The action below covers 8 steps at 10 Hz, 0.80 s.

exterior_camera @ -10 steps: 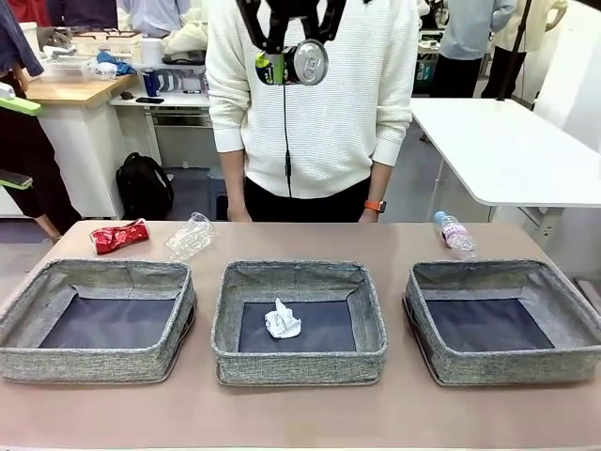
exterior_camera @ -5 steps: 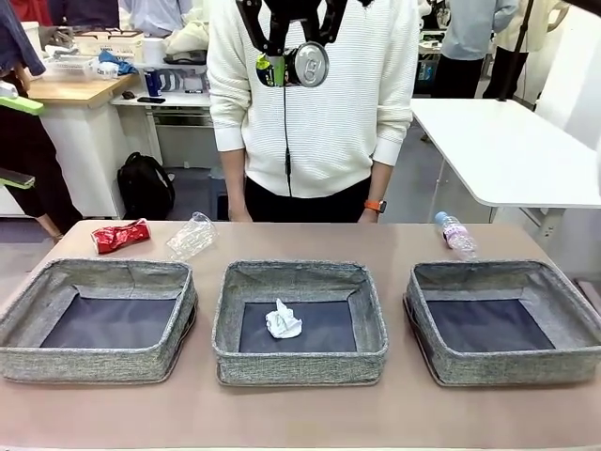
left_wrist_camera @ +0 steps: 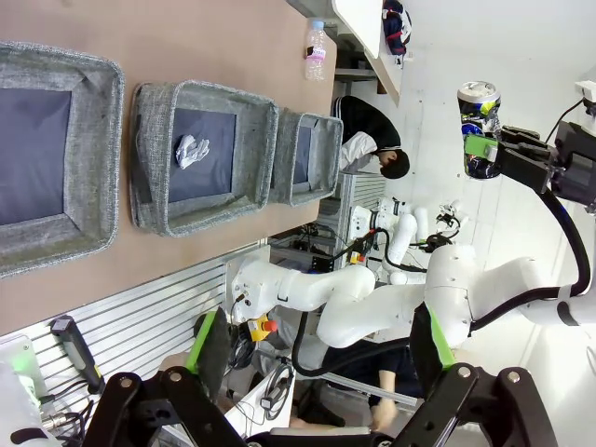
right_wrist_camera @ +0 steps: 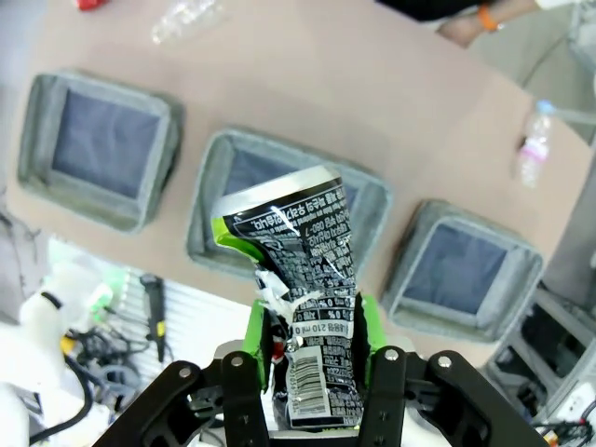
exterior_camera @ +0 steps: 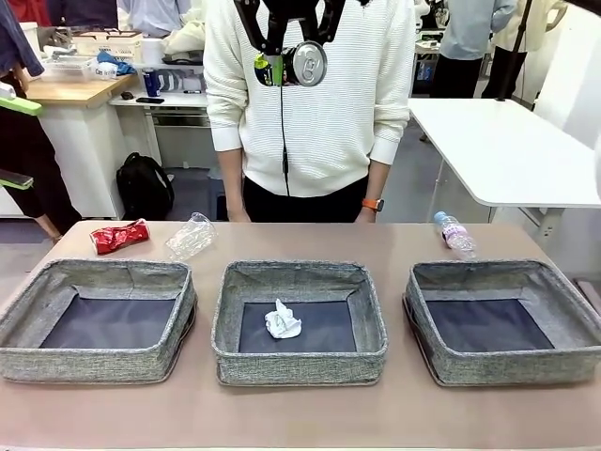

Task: Sort the waste into the appropriate baskets.
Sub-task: Pick up the waste item pointed out by the person, then place the picked waste into the Fabric basket indicated by the person.

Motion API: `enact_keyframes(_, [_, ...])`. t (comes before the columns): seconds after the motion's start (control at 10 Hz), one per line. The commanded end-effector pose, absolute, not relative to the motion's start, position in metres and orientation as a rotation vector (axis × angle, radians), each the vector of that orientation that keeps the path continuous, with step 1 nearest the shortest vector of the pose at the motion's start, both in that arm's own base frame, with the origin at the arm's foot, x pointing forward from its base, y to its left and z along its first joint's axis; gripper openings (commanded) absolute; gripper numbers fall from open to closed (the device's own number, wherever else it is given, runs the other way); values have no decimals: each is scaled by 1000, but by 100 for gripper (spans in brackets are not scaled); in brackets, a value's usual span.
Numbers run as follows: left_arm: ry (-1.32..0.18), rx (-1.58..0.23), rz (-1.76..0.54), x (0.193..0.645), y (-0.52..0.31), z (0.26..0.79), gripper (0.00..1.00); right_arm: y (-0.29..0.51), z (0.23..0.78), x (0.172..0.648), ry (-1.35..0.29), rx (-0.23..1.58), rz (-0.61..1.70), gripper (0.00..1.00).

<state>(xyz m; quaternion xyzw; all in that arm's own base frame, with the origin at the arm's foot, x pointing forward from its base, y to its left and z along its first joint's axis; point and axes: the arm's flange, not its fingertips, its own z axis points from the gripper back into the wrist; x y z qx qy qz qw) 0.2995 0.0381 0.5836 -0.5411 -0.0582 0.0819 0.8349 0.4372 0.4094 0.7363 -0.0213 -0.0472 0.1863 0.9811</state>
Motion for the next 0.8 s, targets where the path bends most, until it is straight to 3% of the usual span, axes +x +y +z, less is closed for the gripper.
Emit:
enact_keyframes(0.0, [-133,-1170,158,299,37,585,100,407,738,436,-99,-44,369,44])
enact_keyframes(0.7, [-133,-1170,158,299,37,585,100,407,738,436,-99,-44,369,44])
